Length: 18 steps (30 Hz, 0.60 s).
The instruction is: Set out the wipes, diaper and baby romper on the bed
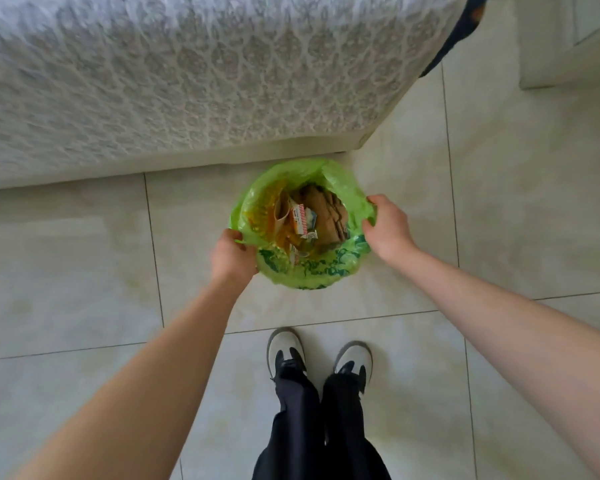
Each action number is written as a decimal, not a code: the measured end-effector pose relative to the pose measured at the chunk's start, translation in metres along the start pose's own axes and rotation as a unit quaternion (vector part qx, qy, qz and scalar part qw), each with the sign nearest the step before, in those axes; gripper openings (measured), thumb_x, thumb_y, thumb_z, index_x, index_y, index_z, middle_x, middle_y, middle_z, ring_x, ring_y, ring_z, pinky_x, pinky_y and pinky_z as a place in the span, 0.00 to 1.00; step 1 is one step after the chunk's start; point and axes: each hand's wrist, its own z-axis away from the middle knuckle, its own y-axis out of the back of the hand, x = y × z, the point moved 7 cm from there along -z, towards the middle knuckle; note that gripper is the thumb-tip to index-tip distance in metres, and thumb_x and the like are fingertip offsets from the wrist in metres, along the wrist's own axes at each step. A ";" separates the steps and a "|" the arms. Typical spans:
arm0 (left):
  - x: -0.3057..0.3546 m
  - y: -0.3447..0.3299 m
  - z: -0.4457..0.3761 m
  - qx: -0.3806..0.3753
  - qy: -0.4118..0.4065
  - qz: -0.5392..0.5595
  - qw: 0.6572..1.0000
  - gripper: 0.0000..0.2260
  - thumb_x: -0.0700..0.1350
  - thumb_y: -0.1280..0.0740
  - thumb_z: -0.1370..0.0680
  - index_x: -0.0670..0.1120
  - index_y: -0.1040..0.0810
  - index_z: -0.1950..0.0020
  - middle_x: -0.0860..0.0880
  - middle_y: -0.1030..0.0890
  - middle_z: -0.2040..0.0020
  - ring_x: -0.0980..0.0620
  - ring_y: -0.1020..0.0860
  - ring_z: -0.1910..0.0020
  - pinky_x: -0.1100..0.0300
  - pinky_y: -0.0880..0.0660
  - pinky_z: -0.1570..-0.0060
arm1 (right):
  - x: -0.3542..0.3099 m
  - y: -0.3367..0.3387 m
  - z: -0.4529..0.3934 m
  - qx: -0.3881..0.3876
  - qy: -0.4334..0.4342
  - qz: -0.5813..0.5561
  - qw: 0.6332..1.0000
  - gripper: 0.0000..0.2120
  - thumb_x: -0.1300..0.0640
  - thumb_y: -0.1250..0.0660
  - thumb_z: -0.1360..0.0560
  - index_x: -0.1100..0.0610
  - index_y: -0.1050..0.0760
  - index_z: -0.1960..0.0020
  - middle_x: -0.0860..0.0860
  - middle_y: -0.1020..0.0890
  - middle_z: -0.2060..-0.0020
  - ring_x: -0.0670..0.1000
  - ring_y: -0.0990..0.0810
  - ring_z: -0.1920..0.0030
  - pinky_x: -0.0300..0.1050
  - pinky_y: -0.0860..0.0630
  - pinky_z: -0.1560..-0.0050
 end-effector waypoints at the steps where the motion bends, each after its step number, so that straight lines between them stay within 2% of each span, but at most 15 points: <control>1: -0.002 -0.003 -0.004 0.001 -0.001 -0.005 1.000 0.09 0.36 0.40 0.22 0.43 0.30 0.43 0.36 0.22 0.45 0.35 0.19 0.53 0.40 0.19 0.53 | 0.002 -0.003 -0.003 0.002 0.003 0.002 1.000 0.17 0.67 0.36 0.25 0.61 0.27 0.37 0.59 0.21 0.44 0.59 0.23 0.44 0.47 0.29 0.41; 3: -0.007 -0.007 -0.010 0.000 -0.002 -0.017 1.000 0.11 0.36 0.40 0.22 0.41 0.30 0.40 0.35 0.22 0.45 0.35 0.19 0.52 0.40 0.20 0.52 | 0.004 -0.010 -0.007 0.009 0.010 0.007 1.000 0.17 0.67 0.37 0.25 0.61 0.28 0.36 0.59 0.22 0.43 0.59 0.23 0.43 0.47 0.29 0.41; 9: -0.008 -0.015 -0.021 -0.004 -0.023 -0.023 0.999 0.11 0.37 0.37 0.22 0.41 0.31 0.40 0.36 0.23 0.45 0.36 0.19 0.51 0.41 0.19 0.53 | 0.006 -0.018 -0.020 0.031 0.015 -0.004 0.999 0.17 0.66 0.39 0.24 0.61 0.29 0.36 0.59 0.23 0.44 0.58 0.24 0.44 0.46 0.30 0.43; 12: -0.007 -0.017 -0.020 -0.007 -0.026 -0.024 0.999 0.13 0.37 0.36 0.22 0.41 0.31 0.38 0.36 0.23 0.44 0.36 0.19 0.50 0.43 0.19 0.54 | 0.005 -0.017 -0.024 0.018 0.004 -0.013 1.000 0.17 0.66 0.39 0.24 0.61 0.30 0.36 0.60 0.22 0.44 0.59 0.24 0.44 0.49 0.27 0.43; 14: -0.008 -0.016 -0.018 -0.012 -0.024 -0.036 0.999 0.14 0.39 0.36 0.21 0.41 0.32 0.37 0.36 0.22 0.44 0.37 0.19 0.50 0.43 0.19 0.54 | 0.004 -0.015 -0.023 0.007 -0.003 -0.013 1.000 0.17 0.66 0.40 0.24 0.61 0.31 0.35 0.60 0.22 0.44 0.60 0.22 0.46 0.48 0.26 0.46; 16: -0.009 -0.014 -0.015 -0.023 -0.012 -0.055 0.998 0.15 0.40 0.36 0.21 0.41 0.32 0.35 0.37 0.21 0.44 0.38 0.18 0.51 0.44 0.19 0.52 | 0.002 -0.014 -0.021 -0.017 -0.013 -0.014 1.000 0.21 0.64 0.40 0.23 0.60 0.34 0.30 0.60 0.22 0.42 0.61 0.21 0.47 0.47 0.26 0.50; 18: -0.007 -0.008 -0.010 -0.029 -0.003 -0.088 0.996 0.18 0.42 0.36 0.22 0.43 0.32 0.33 0.38 0.21 0.43 0.39 0.19 0.50 0.46 0.20 0.50 | -0.003 -0.007 -0.017 -0.032 -0.022 -0.009 0.999 0.25 0.61 0.39 0.22 0.59 0.40 0.26 0.61 0.25 0.37 0.62 0.22 0.44 0.48 0.25 0.47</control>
